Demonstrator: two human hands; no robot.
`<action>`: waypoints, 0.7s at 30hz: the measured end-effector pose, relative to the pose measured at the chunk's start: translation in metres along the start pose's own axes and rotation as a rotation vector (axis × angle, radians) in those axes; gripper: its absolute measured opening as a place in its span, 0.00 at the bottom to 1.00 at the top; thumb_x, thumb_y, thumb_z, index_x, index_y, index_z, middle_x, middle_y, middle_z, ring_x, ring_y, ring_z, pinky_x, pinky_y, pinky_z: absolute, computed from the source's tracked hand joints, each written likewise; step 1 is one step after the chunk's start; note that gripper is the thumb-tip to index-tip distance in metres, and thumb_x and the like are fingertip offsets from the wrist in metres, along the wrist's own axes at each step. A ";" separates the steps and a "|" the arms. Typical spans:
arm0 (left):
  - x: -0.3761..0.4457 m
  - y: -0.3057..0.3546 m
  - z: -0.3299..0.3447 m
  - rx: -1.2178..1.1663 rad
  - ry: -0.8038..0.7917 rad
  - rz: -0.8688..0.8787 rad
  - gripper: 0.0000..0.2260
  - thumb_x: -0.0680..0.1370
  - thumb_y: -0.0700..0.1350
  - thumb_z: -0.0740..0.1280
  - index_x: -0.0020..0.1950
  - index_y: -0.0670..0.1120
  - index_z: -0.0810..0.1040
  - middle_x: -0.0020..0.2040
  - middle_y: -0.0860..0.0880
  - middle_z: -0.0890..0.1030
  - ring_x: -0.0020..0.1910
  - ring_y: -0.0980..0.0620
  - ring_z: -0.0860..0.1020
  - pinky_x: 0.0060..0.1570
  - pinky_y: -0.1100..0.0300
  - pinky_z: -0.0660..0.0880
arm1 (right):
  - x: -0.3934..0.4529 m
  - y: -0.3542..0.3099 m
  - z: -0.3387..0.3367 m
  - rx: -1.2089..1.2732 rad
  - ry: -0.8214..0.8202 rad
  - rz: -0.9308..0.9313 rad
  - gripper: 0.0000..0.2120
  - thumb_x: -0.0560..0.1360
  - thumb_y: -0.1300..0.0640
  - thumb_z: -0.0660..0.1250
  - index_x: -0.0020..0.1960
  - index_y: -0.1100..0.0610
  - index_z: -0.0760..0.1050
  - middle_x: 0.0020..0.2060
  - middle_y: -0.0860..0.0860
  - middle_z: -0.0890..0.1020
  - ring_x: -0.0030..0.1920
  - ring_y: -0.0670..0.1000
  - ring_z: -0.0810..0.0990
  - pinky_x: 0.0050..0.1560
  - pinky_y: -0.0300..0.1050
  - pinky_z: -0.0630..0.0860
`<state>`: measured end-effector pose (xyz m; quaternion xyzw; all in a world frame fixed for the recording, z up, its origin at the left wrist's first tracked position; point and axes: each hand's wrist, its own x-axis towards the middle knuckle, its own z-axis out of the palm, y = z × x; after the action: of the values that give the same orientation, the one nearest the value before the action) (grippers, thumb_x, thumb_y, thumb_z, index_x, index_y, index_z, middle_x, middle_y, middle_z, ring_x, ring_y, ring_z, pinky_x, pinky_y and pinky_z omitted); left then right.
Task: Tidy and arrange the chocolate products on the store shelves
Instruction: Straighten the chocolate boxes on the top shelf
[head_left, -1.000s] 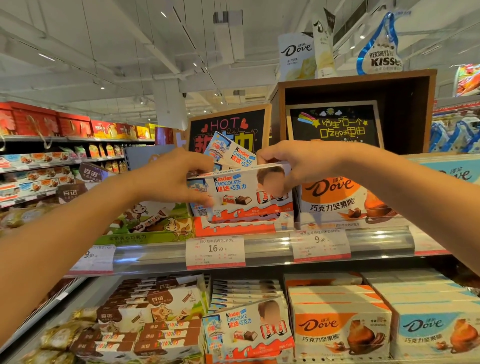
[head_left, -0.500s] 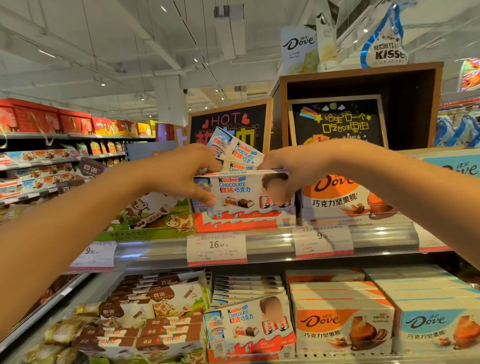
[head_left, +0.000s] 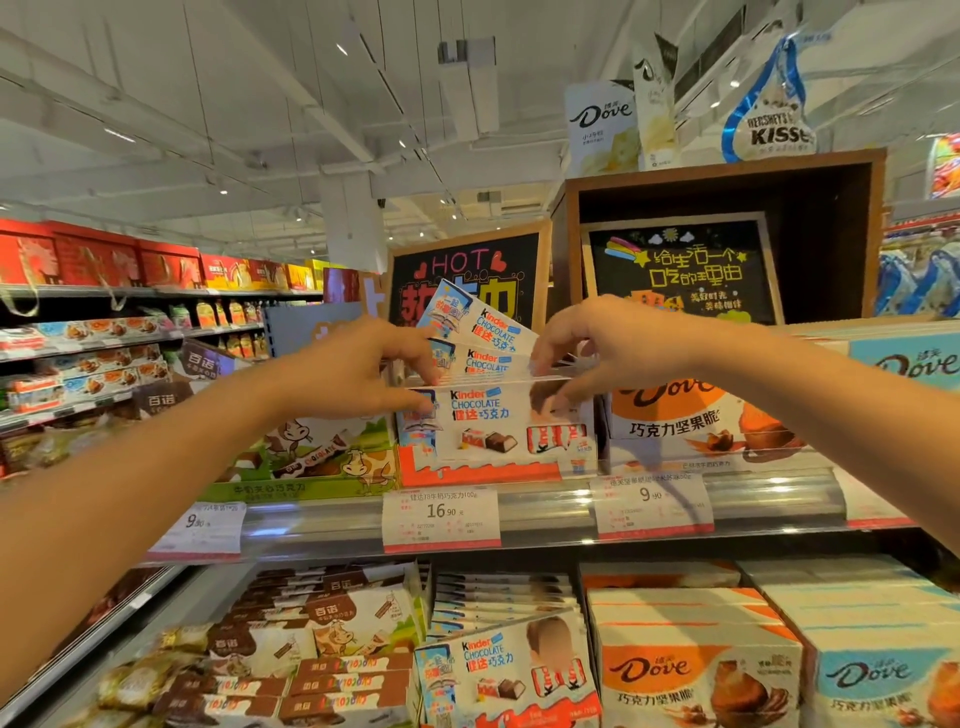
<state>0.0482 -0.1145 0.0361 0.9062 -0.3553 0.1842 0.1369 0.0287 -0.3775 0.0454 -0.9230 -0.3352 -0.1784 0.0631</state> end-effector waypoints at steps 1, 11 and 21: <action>0.001 0.002 0.000 -0.006 -0.003 0.011 0.10 0.70 0.44 0.73 0.51 0.49 0.79 0.67 0.49 0.73 0.69 0.56 0.66 0.61 0.66 0.69 | 0.001 0.001 0.001 -0.015 -0.007 0.023 0.17 0.70 0.54 0.72 0.58 0.53 0.75 0.53 0.44 0.76 0.56 0.46 0.75 0.50 0.35 0.70; -0.001 0.009 -0.005 -0.032 -0.045 0.009 0.17 0.70 0.44 0.73 0.58 0.52 0.78 0.63 0.58 0.69 0.63 0.67 0.62 0.58 0.70 0.67 | 0.010 -0.004 -0.010 -0.080 -0.190 0.035 0.20 0.71 0.51 0.71 0.62 0.50 0.75 0.59 0.47 0.75 0.60 0.48 0.73 0.56 0.41 0.71; 0.001 -0.001 -0.002 0.223 0.062 -0.033 0.39 0.64 0.56 0.76 0.71 0.48 0.66 0.65 0.53 0.70 0.60 0.57 0.68 0.55 0.65 0.65 | 0.039 -0.021 0.016 -0.164 -0.054 0.034 0.43 0.66 0.40 0.72 0.74 0.53 0.59 0.68 0.49 0.66 0.67 0.50 0.65 0.63 0.45 0.67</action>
<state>0.0491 -0.1132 0.0379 0.9154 -0.3130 0.2482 0.0490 0.0481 -0.3345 0.0452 -0.9351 -0.3051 -0.1792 -0.0188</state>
